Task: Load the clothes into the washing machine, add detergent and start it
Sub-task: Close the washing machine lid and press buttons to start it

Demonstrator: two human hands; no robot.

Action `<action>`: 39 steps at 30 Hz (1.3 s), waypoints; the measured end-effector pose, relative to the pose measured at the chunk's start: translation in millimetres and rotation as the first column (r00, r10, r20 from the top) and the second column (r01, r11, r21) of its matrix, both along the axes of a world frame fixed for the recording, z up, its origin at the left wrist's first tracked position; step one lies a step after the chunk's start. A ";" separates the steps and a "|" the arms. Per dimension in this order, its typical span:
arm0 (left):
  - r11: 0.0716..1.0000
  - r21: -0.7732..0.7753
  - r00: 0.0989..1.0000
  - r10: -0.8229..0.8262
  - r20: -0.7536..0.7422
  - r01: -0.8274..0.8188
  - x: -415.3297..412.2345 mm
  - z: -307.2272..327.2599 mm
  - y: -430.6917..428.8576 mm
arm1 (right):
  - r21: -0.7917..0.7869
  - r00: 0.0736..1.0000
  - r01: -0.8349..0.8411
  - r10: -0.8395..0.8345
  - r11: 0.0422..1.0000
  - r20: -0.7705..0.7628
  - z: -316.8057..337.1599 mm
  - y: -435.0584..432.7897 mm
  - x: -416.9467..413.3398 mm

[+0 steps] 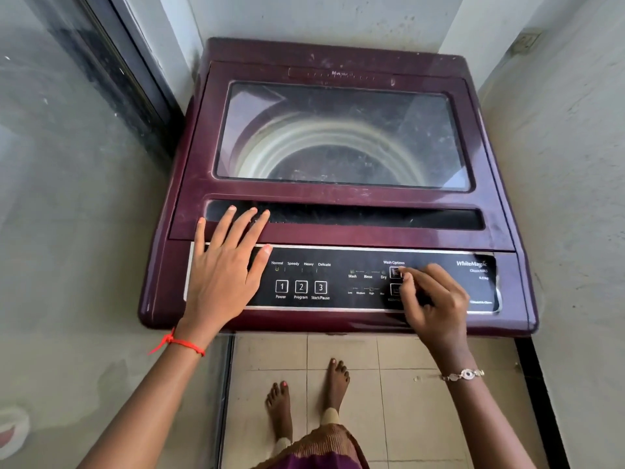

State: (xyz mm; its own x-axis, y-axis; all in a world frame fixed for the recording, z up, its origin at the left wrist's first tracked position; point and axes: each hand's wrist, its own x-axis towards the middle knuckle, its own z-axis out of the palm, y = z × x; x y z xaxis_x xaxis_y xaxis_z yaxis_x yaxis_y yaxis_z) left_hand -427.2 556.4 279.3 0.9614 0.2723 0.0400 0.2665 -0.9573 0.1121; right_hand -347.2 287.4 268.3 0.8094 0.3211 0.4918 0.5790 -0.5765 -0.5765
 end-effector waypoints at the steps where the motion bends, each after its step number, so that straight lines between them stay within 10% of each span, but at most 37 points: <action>1: 1.000 0.007 1.000 0.004 -0.007 -0.004 -0.3 0.8 -0.4 | -0.013 1.000 0.009 -0.009 1.000 0.017 -0.5 0.0 -1.1; 39: 0.998 -0.025 0.998 0.057 -0.039 -0.058 3.7 5.7 -4.3 | -0.205 0.991 -0.017 0.043 0.979 0.127 -6.6 2.9 -1.2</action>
